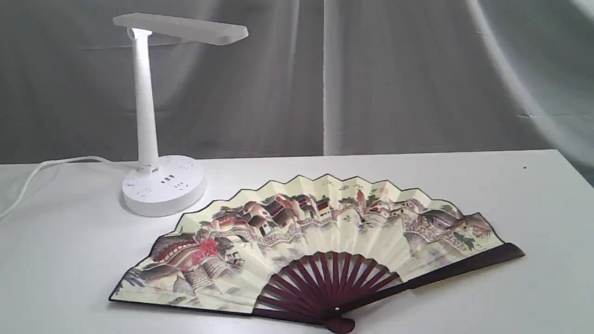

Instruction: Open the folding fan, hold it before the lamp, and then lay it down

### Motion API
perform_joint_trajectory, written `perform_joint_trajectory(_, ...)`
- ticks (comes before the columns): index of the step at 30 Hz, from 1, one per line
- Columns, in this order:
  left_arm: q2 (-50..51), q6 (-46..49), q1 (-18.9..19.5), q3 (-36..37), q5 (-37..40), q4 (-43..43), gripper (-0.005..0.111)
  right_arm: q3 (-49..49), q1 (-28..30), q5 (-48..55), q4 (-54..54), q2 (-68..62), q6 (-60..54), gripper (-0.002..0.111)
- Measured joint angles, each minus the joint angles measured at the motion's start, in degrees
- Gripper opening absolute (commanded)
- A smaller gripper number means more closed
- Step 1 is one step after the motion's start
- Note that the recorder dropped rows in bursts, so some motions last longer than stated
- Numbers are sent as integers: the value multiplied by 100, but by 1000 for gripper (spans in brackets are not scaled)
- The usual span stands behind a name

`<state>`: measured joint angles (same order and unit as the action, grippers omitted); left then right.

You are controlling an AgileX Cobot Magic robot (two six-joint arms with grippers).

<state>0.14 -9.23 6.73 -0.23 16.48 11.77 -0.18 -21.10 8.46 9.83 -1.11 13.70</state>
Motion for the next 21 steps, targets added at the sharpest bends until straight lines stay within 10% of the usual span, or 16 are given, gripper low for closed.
perform_joint_trajectory(21,0,821,-9,0,21,-482,0,0,0,0,-4,0,0,0)
